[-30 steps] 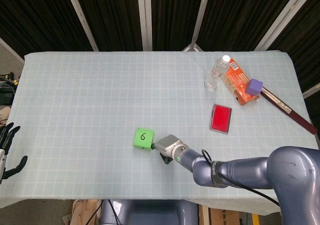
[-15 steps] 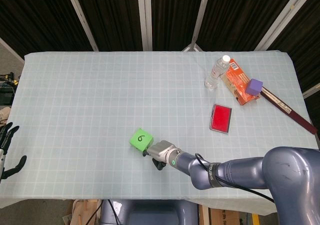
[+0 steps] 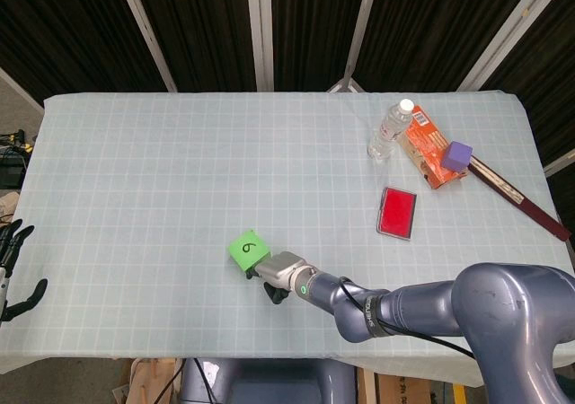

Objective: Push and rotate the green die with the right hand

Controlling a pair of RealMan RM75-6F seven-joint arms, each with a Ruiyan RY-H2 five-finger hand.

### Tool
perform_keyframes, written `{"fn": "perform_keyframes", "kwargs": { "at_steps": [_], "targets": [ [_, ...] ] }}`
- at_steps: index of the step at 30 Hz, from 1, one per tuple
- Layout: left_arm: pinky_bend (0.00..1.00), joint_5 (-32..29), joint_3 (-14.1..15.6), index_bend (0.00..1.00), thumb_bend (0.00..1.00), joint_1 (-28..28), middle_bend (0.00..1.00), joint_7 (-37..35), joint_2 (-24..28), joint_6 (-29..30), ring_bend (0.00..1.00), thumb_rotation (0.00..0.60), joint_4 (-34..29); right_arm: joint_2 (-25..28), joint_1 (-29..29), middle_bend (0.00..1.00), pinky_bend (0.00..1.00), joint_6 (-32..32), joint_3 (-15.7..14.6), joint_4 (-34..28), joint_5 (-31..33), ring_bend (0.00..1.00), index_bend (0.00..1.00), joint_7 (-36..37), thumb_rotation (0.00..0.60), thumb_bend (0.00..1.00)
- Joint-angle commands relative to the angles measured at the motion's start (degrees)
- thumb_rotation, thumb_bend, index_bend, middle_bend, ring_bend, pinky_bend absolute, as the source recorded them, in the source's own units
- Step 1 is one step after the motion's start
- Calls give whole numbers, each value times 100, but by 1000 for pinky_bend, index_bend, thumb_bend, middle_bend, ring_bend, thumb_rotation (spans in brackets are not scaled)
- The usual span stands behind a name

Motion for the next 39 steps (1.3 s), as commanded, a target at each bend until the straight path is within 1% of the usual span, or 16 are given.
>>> {"fn": "perform_keyframes", "kwargs": {
  "at_steps": [1, 9, 18, 22, 26, 39],
  "targets": [
    [41, -13, -7, 104, 431, -1, 0, -25, 9, -1, 0, 600, 1, -53, -31, 848, 709, -142, 93, 115, -125, 816, 170, 263, 600, 911],
    [41, -13, -7, 104, 431, -6, 0, -88, 35, -16, 0, 600, 13, -297, -58, 848, 709, -181, 150, 446, -391, 815, 159, 758, 600, 911],
    [41, -29, -14, 104, 431, -22, 0, -130, 46, -45, 0, 600, 23, -497, 43, 848, 709, -207, 56, 731, -537, 816, 132, 1143, 600, 911],
    [41, -27, -10, 105, 431, -31, 0, -132, 45, -61, 0, 600, 22, -564, 78, 848, 709, -184, 34, 815, -558, 815, 101, 1303, 600, 911],
    [41, -44, -11, 105, 432, -46, 0, -120, 41, -95, 0, 600, 25, -655, 85, 848, 709, -124, 85, 892, -589, 816, 82, 1464, 600, 911],
    [42, -25, 1, 105, 432, -61, 0, -134, 47, -114, 0, 600, 24, -835, 179, 848, 709, -154, 147, 983, -733, 816, 79, 1788, 600, 920]
  ]
}}
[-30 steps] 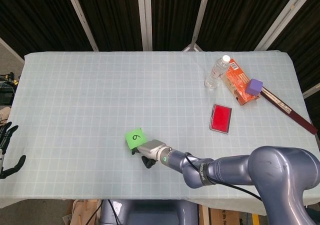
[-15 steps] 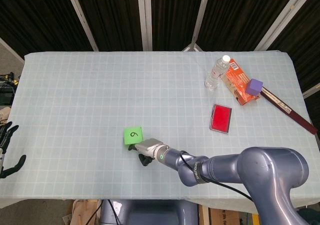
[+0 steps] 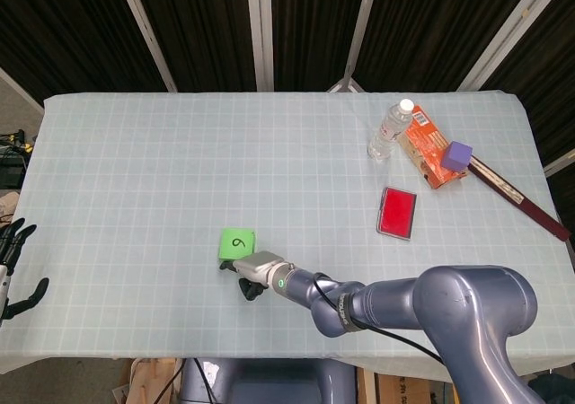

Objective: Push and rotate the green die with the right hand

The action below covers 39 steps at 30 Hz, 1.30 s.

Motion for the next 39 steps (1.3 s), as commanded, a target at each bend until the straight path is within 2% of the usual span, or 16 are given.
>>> {"fn": "perform_keyframes", "kwargs": {
  "at_steps": [1, 6, 11, 17, 20, 21, 23, 25, 27, 28, 31, 34, 36, 39],
  "targets": [
    [42, 20, 13, 105, 431, -1, 0, -31, 14, -6, 0, 600, -1, -13, 13, 848, 709, -1, -2, -5, -49, 816, 79, 36, 600, 920],
    [41, -8, -3, 105, 431, -11, 0, -45, 18, -16, 0, 600, 18, 305, -46, 848, 709, 18, -65, -330, -218, 815, 79, 85, 600, 920],
    [41, -60, -23, 105, 431, -16, 0, 8, -2, -22, 0, 600, 8, 1137, -434, 848, 700, 24, -54, -1141, -690, 816, 107, 183, 600, 920],
    [41, -54, -22, 105, 432, 17, 0, 54, -20, 47, 0, 600, -25, 2500, -779, 847, 621, -859, -384, -1864, -1218, 779, 115, 272, 600, 920],
    [41, -37, -10, 106, 431, 25, 0, 111, -41, 61, 0, 600, -40, 3107, -1109, 816, 588, -1297, -410, -2053, -1533, 730, 115, 357, 600, 920],
    [41, -21, -1, 106, 431, 20, 0, 144, -51, 54, 0, 600, -45, 3272, -1280, 777, 552, -1306, -393, -2069, -1623, 689, 115, 399, 600, 919],
    [41, 2, 10, 106, 431, 15, 0, 199, -75, 52, 0, 600, -55, 3516, -1648, 679, 401, -1044, -380, -2118, -1857, 589, 115, 406, 600, 893],
    [41, 19, 20, 106, 431, 11, 0, 246, -94, 47, 0, 600, -60, 3681, -2030, 518, 163, -444, -467, -2177, -2121, 442, 115, 312, 600, 846],
    [41, 25, 25, 106, 432, 8, 0, 285, -109, 42, 0, 600, -68, 3776, -2458, 388, 62, 489, -624, -2323, -2366, 347, 115, 102, 600, 812],
    [41, 23, 24, 106, 432, 7, 0, 305, -116, 43, 0, 600, -68, 3786, -2727, 329, 36, 1182, -714, -2380, -2467, 304, 115, -74, 600, 780],
    [41, 4, 15, 106, 431, 4, 0, 344, -135, 43, 0, 600, -71, 3467, -3720, 236, 5, 3667, -913, -2543, -2823, 222, 115, -879, 600, 727],
    [41, -8, 11, 106, 431, -2, 0, 379, -148, 34, 0, 600, -75, 2756, -4911, 176, 0, 6009, -1068, -2303, -3668, 158, 115, -1553, 600, 687],
    [41, 13, 22, 106, 431, -3, 0, 406, -154, 33, 0, 600, -81, 2318, -5616, 166, 0, 6997, -1234, -1892, -4412, 148, 115, -1584, 600, 660],
    [41, 58, 49, 107, 431, 4, 0, 473, -167, 45, 0, 600, -89, 1930, -6502, 163, 0, 7906, -1590, -1182, -5349, 143, 115, -1402, 600, 647]
  ]
}}
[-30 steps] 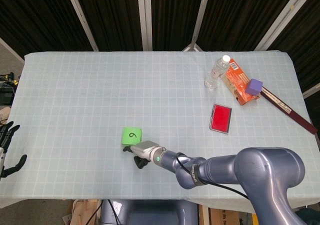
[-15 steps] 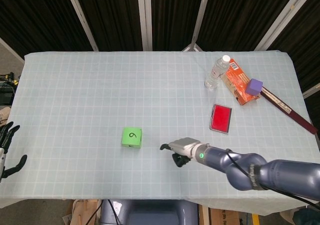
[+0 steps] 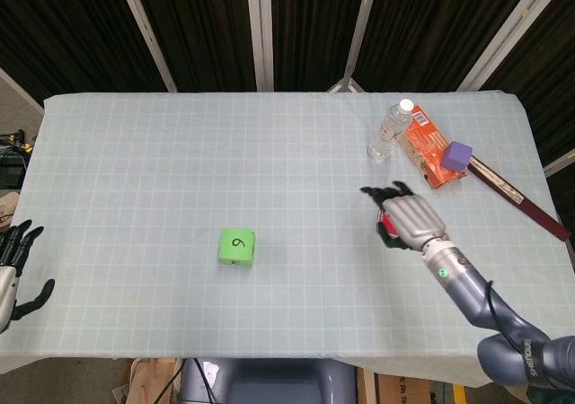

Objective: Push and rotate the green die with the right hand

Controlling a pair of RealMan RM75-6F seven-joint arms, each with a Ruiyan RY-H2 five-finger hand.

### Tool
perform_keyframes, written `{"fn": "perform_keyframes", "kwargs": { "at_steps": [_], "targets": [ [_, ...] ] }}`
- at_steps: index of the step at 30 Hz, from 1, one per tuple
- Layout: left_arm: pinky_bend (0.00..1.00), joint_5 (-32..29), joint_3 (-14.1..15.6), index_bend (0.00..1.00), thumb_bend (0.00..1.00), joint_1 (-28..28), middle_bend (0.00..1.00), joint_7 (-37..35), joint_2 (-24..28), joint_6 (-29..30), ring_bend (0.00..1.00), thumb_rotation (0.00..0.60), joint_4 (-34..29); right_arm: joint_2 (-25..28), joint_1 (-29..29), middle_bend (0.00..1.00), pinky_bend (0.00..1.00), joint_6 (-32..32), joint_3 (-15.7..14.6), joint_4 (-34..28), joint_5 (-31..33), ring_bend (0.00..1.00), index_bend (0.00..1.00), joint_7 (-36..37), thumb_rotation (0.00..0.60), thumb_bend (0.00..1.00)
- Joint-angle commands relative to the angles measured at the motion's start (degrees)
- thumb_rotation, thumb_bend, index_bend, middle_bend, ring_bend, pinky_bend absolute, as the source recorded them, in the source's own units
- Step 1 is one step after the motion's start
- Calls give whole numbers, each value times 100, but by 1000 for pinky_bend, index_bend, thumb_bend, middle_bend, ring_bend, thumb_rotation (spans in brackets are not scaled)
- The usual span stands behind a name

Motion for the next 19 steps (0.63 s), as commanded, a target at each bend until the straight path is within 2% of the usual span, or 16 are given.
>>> {"fn": "perform_keyframes", "kwargs": {
  "at_steps": [1, 4, 7, 11, 19],
  "targets": [
    [41, 41, 27, 106, 431, 9, 0, 55, -10, 14, 0, 600, -10, -1239, -2879, 163, 0, 3792, -817, 1183, -2479, 142, 115, -760, 600, 640],
    [41, 83, 48, 107, 431, 26, 0, 86, -16, 44, 0, 600, -17, -1512, -3435, 159, 0, 4352, -873, 1744, -2938, 134, 115, -1005, 600, 609],
    [41, 124, 63, 107, 431, 37, 0, 70, -19, 69, 0, 600, -15, -1639, -3831, 143, 0, 4578, -888, 1949, -3148, 124, 115, -1225, 600, 592],
    [41, 185, 87, 107, 431, 32, 0, 59, -24, 65, 0, 600, 4, -1535, -4066, 120, 0, 4416, -908, 1852, -3248, 98, 115, -1545, 600, 592],
    [41, 255, 108, 107, 432, -11, 0, -10, -35, 7, 0, 600, 77, -1500, -4312, 118, 0, 4151, -555, 1889, -3409, 97, 115, -1549, 600, 592]
  ]
}}
